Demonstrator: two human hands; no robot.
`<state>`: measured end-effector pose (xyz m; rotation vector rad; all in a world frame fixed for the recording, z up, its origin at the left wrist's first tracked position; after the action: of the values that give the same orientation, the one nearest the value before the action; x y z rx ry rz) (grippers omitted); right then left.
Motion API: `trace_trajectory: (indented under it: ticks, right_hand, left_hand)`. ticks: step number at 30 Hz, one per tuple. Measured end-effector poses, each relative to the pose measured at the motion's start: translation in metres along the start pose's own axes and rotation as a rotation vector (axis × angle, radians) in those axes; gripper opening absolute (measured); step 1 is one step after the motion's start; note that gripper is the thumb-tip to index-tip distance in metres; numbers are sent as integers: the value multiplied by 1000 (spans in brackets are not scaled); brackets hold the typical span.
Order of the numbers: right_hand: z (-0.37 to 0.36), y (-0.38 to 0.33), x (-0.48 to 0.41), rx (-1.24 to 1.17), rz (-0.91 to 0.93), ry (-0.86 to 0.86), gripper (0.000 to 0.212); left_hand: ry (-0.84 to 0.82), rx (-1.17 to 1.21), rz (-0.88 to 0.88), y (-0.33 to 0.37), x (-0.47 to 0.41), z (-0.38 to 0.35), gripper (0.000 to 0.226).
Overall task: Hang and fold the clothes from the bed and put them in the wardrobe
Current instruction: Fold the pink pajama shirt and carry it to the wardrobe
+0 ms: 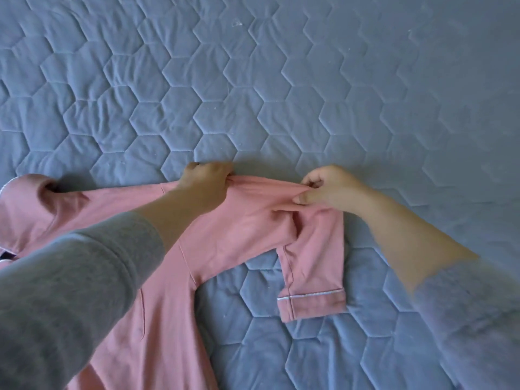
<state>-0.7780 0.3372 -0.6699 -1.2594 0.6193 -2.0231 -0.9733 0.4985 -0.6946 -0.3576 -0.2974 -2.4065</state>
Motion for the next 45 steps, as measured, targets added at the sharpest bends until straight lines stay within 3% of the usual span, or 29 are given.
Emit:
trace_trajectory:
  ticks: [4,7,11,14,18,23,25,27,28,32,34,39,45]
  right_hand:
    - [-2,30,14,13,-88,-4,30]
    - [-12,58,35,-184,-230,-74,31]
    - [-26,87,66,-461,-396,-187,14]
    - [-19,100,80,-632,-392,-24,9]
    - [33,107,78,-269,-178,440,7]
    - [89,99,71,54,29,644,11]
    - [91,101,68,115,24,681,26]
    - [82,114,68,25,-103,647,54]
    - [75,124,68,-54,-182,636,58]
    - [56,153,71,-115,-411,625,47]
    - [61,152,69,-112,-393,681,49]
    - [90,125,68,-74,-217,940,31]
    - [101,94,73,-3,-76,954,33]
  left_hand:
    - [-126,-58,-16,16,-3,-6,28]
    - [-191,32,-52,39,-9,-7,32]
    - [-70,189,-40,70,-20,-5,19]
    - [-7,179,24,74,-23,-4,18]
    - [1,173,57,70,-24,-6,16]
    - [6,172,96,76,-25,-7,14]
    - [-14,150,104,77,-26,-8,16]
    - [-33,131,88,80,-26,-8,20]
    - [-38,123,78,81,-27,-9,21]
    - [-47,118,57,89,-32,-11,22]
    - [-26,149,69,90,-34,-11,19]
    - [69,186,119,96,-33,-11,15]
    - [194,258,173,87,-13,6,25]
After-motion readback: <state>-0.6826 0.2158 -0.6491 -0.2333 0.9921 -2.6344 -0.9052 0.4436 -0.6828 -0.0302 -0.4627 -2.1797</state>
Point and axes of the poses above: each hand's wrist, its own x-axis away from the middle knuckle, its own z-axis out of the back of the hand, y = z × x, the point moved 1 cm from there along -x, towards the middle knuckle, and after that the axes turned 5 degrees about -x, right-handed, at the moved point
